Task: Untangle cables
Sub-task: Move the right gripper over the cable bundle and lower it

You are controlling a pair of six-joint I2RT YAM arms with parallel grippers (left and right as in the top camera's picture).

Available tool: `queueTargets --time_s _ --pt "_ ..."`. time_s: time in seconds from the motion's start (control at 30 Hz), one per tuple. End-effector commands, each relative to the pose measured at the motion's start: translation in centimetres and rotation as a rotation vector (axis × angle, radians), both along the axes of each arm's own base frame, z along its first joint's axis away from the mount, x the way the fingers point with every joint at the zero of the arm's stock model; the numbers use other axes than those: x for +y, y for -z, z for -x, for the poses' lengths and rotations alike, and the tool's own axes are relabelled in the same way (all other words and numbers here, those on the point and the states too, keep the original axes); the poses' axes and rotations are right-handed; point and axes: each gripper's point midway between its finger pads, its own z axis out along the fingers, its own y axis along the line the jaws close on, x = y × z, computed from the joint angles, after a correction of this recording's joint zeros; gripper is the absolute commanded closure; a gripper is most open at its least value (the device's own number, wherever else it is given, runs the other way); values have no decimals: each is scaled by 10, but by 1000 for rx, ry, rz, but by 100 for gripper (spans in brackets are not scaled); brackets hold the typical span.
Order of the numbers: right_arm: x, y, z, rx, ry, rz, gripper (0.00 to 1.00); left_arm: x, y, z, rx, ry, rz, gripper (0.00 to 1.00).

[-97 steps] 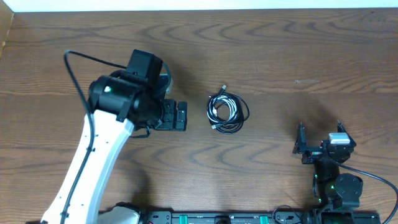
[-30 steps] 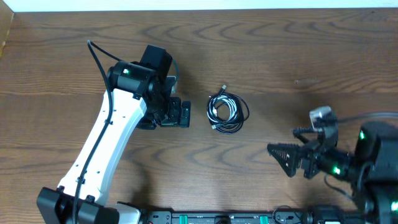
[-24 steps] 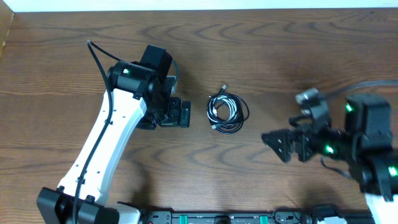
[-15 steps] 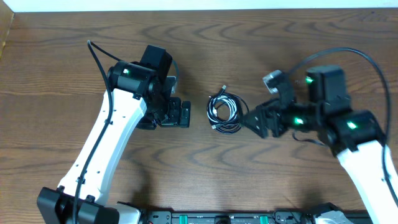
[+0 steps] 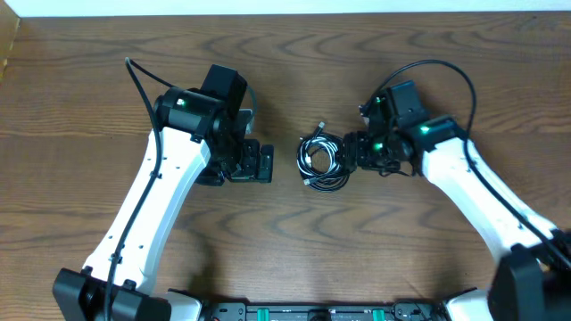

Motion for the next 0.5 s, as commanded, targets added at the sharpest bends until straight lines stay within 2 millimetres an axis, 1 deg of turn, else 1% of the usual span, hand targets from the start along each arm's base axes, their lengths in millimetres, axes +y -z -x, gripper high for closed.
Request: queueTargets --time_s 0.0,0.1,0.17,0.23,0.37,0.47 --pt "5 18 -5 51 53 12 42 1 -2 -1 -8 -6 -11 2" --pt "-2 34 -10 87 131 53 47 1 -2 -1 -8 -6 -11 2" --pt "-4 42 -13 102 164 70 48 1 -2 -1 -8 -6 -11 2" --pt "2 47 -14 109 153 51 50 1 -2 -1 -8 -6 -11 2" --pt "17 55 -14 112 116 27 50 1 -2 -1 -8 -6 -11 2" --pt "22 62 -13 106 102 47 50 1 -2 -1 -8 -6 -11 2"
